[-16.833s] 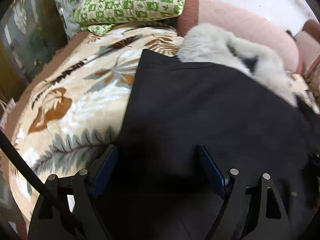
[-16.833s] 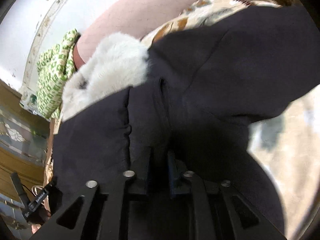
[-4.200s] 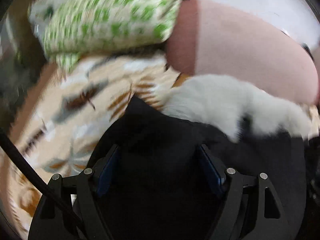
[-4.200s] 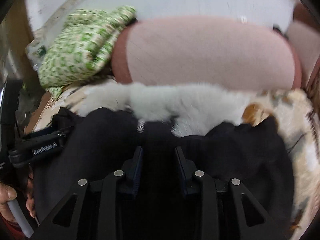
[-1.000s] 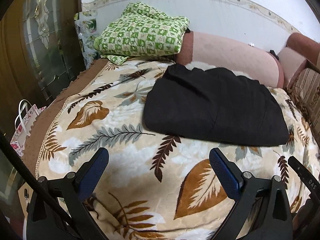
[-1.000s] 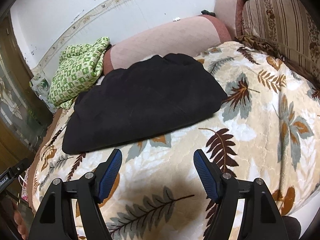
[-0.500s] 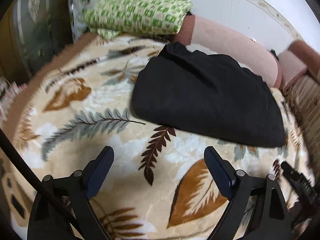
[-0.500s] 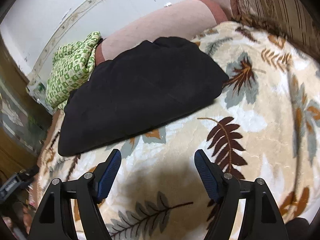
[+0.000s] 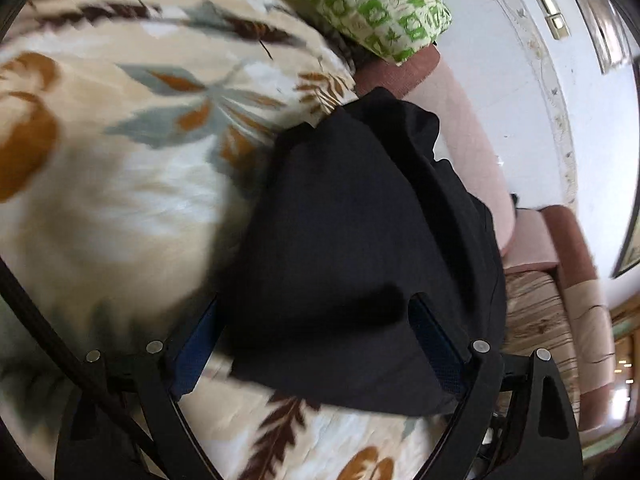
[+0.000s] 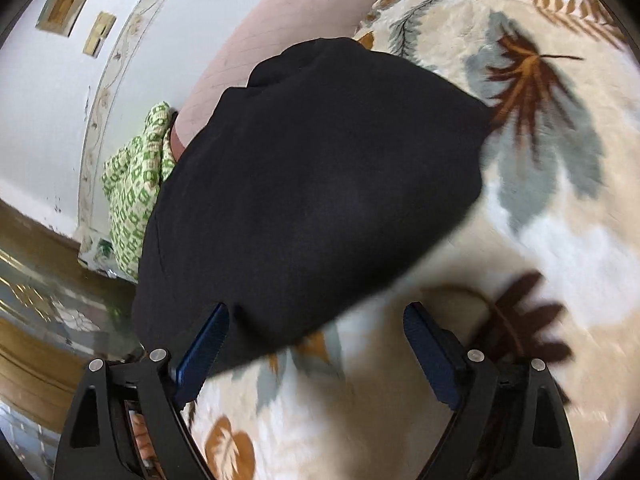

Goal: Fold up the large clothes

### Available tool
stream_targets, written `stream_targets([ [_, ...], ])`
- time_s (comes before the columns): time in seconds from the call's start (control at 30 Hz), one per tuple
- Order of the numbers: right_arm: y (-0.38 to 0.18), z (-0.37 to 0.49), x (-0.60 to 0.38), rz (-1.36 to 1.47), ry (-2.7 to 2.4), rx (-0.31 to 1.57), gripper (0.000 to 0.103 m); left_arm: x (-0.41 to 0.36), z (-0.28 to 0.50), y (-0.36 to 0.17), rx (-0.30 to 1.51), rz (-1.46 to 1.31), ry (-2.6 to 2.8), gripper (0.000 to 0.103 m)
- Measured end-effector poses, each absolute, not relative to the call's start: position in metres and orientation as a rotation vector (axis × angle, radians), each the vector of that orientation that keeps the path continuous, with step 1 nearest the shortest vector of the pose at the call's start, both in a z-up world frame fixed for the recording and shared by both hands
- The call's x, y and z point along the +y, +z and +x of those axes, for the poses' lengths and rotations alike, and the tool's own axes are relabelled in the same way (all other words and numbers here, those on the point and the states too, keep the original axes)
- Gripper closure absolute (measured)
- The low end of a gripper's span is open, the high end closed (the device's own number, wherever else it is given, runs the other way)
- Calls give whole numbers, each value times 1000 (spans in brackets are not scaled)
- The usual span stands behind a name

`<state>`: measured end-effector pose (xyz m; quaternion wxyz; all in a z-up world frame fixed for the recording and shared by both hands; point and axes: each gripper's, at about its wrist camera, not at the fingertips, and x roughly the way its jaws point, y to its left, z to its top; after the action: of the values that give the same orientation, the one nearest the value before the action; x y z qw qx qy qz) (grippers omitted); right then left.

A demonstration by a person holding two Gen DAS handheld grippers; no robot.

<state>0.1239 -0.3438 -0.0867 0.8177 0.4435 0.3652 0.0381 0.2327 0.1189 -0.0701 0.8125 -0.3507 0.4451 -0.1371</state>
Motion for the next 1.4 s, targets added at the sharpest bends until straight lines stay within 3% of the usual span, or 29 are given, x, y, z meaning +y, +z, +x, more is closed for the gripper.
stream_targets([
  [0.2,-93,164,-344,977,89,768,0,107,249,-78,955,-773,-364,7],
  [0.27,-94,174,-342,985,80,779,0,100,247,-71,953,-729,-325,12],
  [0.3,-93,178,-343,989,89,790,3,99,245,-68,952,-722,-304,24],
  [0.33,-92,180,-343,1000,101,796,16,97,241,-59,944,-704,-279,38],
  [0.43,-80,173,-350,1024,126,782,42,97,229,-36,907,-668,-267,61],
  [0.47,-74,169,-352,1031,139,771,47,97,224,-28,893,-664,-270,63],
  [0.6,-45,148,-349,989,166,729,51,95,192,-2,844,-594,-260,69],
  [0.73,-52,127,-345,972,188,758,49,102,175,-14,900,-601,-229,66],
  [0.83,-86,128,-349,1069,174,827,32,105,181,-29,943,-617,-169,57],
  [0.97,-93,119,-350,1088,158,811,25,106,175,-19,892,-581,-115,50],
  [1.13,-68,94,-344,895,91,833,24,117,167,-6,829,-557,-33,39],
  [1.3,-43,52,-342,700,-3,830,24,129,153,15,707,-484,98,33],
  [1.4,-28,49,-332,640,20,811,24,125,160,10,726,-448,130,31],
])
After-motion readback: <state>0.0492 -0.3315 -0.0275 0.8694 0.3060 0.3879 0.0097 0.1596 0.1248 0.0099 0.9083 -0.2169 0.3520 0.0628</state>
